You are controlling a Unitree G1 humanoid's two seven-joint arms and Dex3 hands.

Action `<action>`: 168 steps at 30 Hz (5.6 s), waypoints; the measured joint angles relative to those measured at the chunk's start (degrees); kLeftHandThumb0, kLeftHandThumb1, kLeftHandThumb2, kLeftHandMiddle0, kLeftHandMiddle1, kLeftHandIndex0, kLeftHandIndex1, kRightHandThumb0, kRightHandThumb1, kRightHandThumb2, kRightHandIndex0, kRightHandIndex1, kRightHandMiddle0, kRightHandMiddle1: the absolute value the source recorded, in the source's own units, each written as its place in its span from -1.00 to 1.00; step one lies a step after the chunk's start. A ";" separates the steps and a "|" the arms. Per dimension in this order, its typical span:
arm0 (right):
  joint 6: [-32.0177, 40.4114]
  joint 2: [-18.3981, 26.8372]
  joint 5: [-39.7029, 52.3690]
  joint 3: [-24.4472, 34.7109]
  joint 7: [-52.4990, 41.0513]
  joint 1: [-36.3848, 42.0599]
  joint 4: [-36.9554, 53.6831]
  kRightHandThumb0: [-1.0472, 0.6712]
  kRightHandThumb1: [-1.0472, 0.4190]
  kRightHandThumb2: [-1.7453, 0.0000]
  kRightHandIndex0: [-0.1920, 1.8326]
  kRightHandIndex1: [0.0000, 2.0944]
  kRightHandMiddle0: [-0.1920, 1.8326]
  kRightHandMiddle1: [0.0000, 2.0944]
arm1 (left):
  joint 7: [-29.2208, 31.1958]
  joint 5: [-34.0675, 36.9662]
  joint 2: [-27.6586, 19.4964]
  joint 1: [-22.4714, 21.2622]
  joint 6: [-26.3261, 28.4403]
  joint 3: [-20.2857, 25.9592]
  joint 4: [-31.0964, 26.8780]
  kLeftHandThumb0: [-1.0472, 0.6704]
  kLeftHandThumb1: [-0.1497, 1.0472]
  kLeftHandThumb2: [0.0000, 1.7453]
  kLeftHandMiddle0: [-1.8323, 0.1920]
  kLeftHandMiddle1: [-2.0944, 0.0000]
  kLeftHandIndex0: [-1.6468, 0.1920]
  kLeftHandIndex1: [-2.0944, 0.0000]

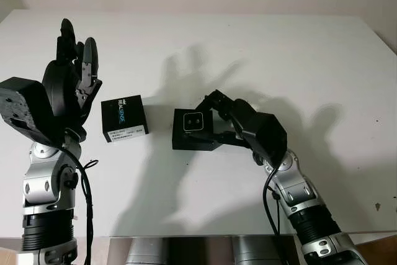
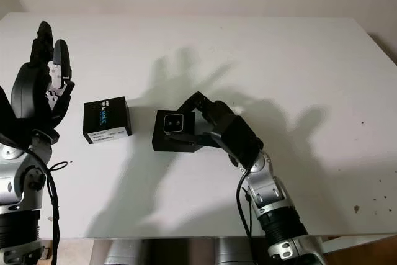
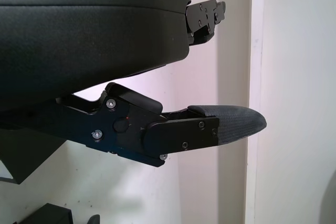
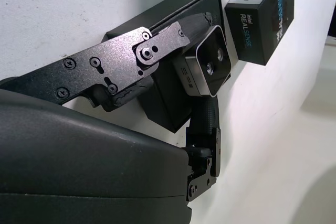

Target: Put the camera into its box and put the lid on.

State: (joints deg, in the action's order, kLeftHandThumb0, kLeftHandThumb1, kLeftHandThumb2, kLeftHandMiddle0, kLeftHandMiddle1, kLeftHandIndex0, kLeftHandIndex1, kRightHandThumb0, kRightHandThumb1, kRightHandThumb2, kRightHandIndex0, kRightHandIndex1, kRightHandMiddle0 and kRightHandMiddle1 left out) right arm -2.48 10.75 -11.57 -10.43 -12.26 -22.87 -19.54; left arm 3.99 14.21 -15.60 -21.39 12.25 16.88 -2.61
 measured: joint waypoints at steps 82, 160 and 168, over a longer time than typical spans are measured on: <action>3.22 5.52 16.32 17.25 -1.30 -16.21 -0.31 -0.52 -1.00 0.38 -0.60 -0.92 -0.86 -0.27 | 26.48 -38.92 -32.23 -1.80 -15.99 -20.84 10.27 -0.80 0.75 -0.94 0.99 0.99 0.99 1.00; -0.33 5.50 9.96 14.81 2.07 -13.87 0.02 -0.47 -1.00 0.36 -0.54 -0.93 -0.83 -0.12 | 21.33 -35.30 -25.80 -6.14 -19.01 -24.25 20.99 0.15 0.95 -0.94 0.34 -0.24 0.36 -0.08; -0.33 5.39 9.99 14.52 2.45 -13.65 0.02 -0.45 -1.00 0.38 -0.54 -0.93 -0.83 -0.13 | 21.75 -31.39 -24.09 -4.82 -12.79 -21.88 13.92 0.09 0.92 -0.94 0.36 -0.42 0.42 -0.26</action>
State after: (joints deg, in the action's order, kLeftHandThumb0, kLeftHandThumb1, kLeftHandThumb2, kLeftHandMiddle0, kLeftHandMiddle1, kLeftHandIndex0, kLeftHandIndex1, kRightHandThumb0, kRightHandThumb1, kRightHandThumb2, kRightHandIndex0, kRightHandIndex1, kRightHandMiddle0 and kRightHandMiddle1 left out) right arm -2.81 16.14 -1.58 4.09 -9.81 -36.52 -19.52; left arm 25.74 -17.18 -39.69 -26.21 -0.55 -5.00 11.30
